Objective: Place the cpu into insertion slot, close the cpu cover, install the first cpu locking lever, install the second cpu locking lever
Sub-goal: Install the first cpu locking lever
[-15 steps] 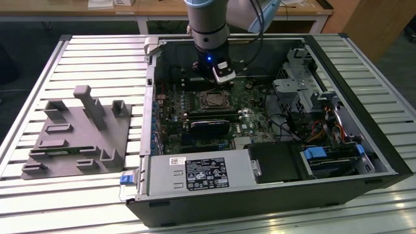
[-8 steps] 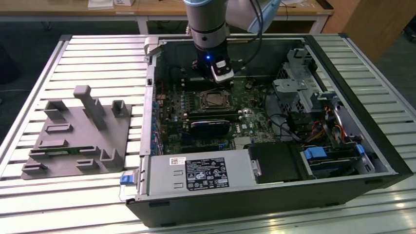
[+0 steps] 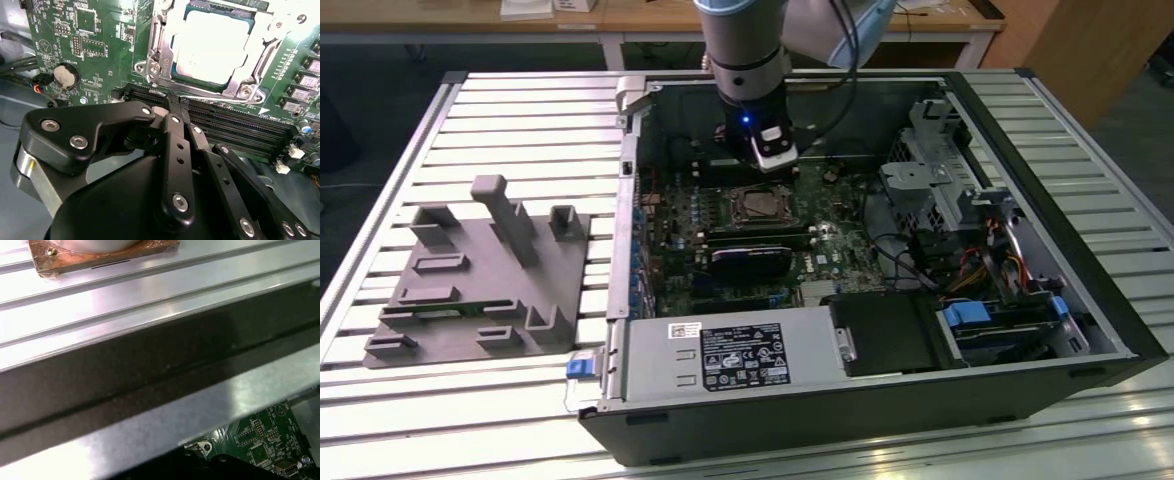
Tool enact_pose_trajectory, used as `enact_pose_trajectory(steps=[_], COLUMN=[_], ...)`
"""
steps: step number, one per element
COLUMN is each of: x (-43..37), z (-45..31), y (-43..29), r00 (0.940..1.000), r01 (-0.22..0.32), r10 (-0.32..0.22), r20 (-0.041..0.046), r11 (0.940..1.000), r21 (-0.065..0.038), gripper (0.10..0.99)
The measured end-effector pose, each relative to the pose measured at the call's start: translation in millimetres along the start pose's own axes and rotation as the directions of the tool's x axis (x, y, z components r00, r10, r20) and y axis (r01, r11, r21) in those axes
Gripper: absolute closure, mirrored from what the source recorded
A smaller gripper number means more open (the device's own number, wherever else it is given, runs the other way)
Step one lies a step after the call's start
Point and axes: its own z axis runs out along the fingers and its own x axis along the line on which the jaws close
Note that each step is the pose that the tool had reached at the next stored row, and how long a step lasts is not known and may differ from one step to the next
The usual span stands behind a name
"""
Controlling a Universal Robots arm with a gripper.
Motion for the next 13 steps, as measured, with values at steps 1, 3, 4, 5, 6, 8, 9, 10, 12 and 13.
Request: enact_pose_trajectory(steps=[1,3,4,5,6,8,9,10,12,13], x=[0.4,1.4,2.0,2.6,3.0,3.5,3.5,3.6,3.7,3.8], z=[0.1,0.2,0.2,0.3,0.5,1.1,1.4,1.8,2.7,3.2], y=[-0.2,-0.6,-0.8,-1.0,-1.2,-1.5,-1.6,-1.6,-1.8,-1.9], r00=[1.0000,0.9999,0.9999,0.9998,0.9997,0.9994,0.9993,0.9991,0.9986,0.9983], r01=[-0.004,-0.011,-0.015,-0.019,-0.023,-0.032,-0.036,-0.040,-0.049,-0.053], r10=[0.004,0.011,0.015,0.019,0.023,0.032,0.036,0.040,0.049,0.053], r20=[0.0013,0.0040,0.0053,0.0066,0.0080,0.0114,0.0136,0.0159,0.0206,0.0229], r11=[1.0000,0.9999,0.9999,0.9998,0.9997,0.9995,0.9993,0.9992,0.9988,0.9986], r21=[0.000,0.001,0.001,0.002,0.002,0.003,0.004,0.005,0.006,0.006], gripper=[0.980,0.980,0.980,0.980,0.980,0.980,0.980,0.980,0.980,0.980])
